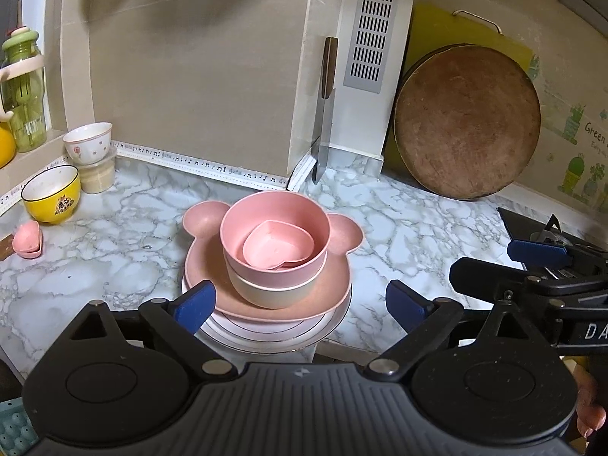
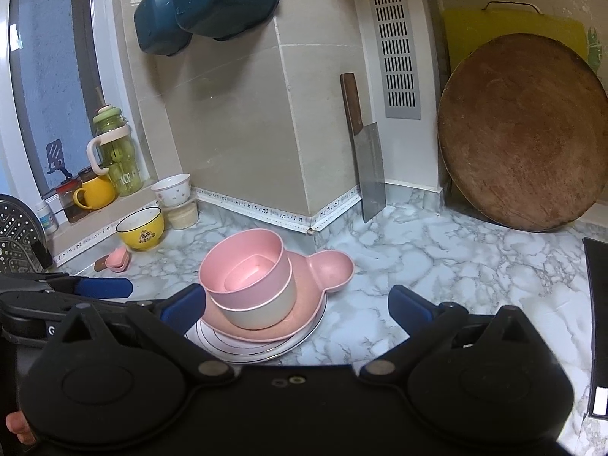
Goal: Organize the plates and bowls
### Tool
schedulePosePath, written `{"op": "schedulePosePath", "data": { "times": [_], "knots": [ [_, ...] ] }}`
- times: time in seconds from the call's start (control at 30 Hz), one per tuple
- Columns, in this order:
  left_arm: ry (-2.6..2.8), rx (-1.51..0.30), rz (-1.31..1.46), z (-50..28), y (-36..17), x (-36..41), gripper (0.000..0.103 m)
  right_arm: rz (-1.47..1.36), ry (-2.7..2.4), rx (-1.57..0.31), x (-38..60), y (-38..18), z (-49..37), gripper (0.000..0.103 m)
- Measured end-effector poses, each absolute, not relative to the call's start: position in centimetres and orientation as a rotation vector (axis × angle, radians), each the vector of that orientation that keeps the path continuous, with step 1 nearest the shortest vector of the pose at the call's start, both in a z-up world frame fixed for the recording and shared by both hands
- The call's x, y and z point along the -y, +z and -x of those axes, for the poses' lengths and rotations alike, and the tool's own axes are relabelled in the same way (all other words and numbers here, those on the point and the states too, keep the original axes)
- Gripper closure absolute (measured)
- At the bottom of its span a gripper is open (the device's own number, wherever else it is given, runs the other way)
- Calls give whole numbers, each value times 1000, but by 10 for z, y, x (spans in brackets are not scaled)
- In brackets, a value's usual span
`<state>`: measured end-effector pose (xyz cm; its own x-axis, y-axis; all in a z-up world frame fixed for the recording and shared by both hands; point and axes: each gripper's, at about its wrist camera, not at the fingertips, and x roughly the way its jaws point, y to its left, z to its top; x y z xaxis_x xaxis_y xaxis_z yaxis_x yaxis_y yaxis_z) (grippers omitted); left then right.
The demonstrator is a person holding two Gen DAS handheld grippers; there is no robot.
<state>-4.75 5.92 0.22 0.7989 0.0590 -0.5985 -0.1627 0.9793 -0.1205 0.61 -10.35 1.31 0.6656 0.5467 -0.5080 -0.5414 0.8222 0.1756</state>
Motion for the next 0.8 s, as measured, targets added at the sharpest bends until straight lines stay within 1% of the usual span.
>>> {"op": "schedulePosePath", "data": {
  "times": [0.07,0.8],
  "knots": [
    [119,-632,159,47,3,-57,0,-16,612,-580,105,13,-7,0],
    [147,-619,155,45,4,-59,0,-26,603,-596,104,10,-12,0]
  ]
}}
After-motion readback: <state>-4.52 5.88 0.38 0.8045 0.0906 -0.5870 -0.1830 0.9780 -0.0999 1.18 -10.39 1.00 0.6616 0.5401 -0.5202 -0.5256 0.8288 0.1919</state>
